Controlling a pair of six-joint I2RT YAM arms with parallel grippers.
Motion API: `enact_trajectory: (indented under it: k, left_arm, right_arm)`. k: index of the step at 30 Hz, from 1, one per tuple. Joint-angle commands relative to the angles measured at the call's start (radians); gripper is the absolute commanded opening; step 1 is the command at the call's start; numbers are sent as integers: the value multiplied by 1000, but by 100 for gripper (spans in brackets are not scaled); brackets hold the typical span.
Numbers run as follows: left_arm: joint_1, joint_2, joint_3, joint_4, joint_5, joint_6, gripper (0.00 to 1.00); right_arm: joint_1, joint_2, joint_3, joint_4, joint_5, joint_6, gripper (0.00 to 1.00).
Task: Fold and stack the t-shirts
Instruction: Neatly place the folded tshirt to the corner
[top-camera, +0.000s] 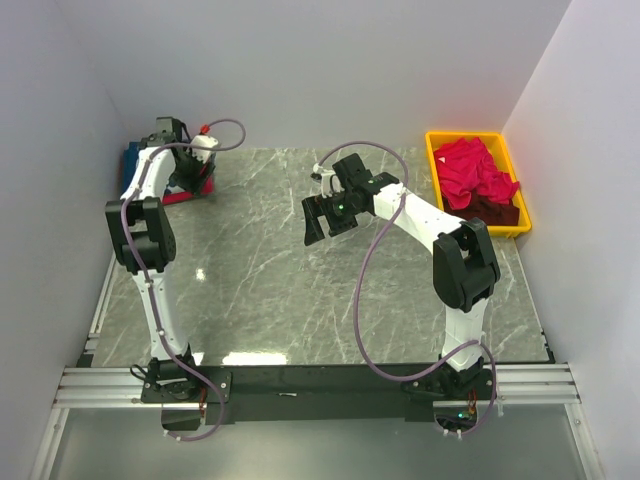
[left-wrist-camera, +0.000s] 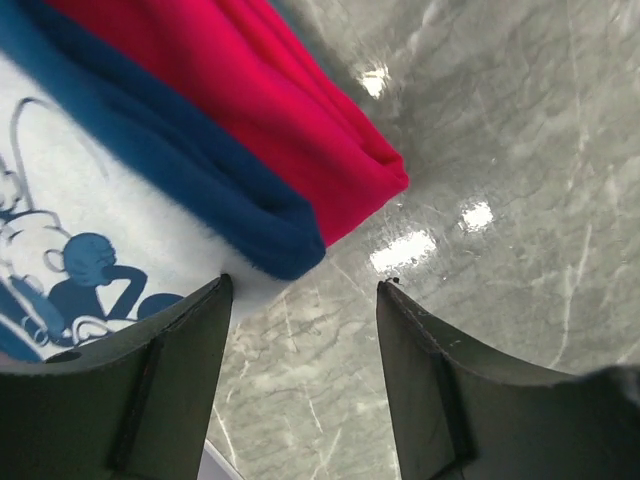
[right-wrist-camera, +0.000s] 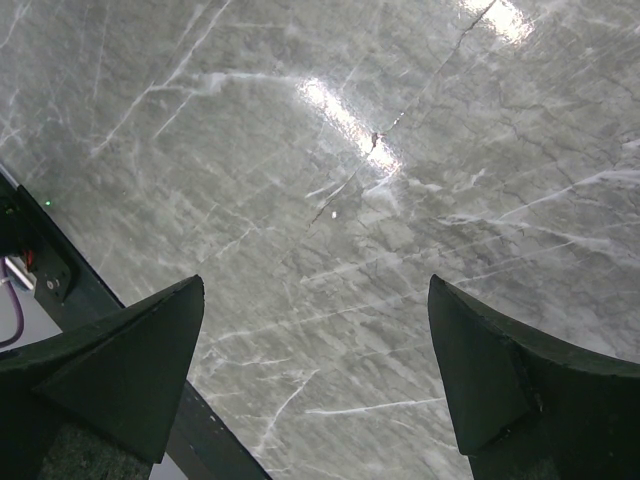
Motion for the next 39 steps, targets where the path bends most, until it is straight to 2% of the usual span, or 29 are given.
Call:
enact_trajectory:
  k: [1, 5, 7, 12, 15, 27, 37, 39]
  left_arm:
    - [-8, -25, -12, 58, -14, 52, 65]
    - [-16, 1, 2, 79, -48, 61, 61]
    - [-18, 11, 7, 98, -58, 58, 52]
    - [-21, 15, 10, 122, -91, 52, 14]
    - [-21, 5, 18, 107, -94, 60, 1]
    - [-16, -84, 44, -72, -54, 143, 0]
    - [-4, -51, 99, -166, -52, 186, 0]
    - [-5, -40, 93, -169, -36, 180, 17]
  right_arm:
    - [-8, -8, 10, 4, -10, 6, 99]
    - [-8, 0, 18, 1, -12, 10, 99]
    - [-8, -1, 18, 3, -10, 9, 99]
    - [-8, -5, 12, 3, -10, 7, 99]
    - [-10, -6, 14, 1, -10, 7, 99]
    - [-8, -32, 4, 9, -9, 10, 99]
    - [-8, -46, -17, 18, -9, 10, 99]
    - [-8, -38, -11, 14, -10, 12, 99]
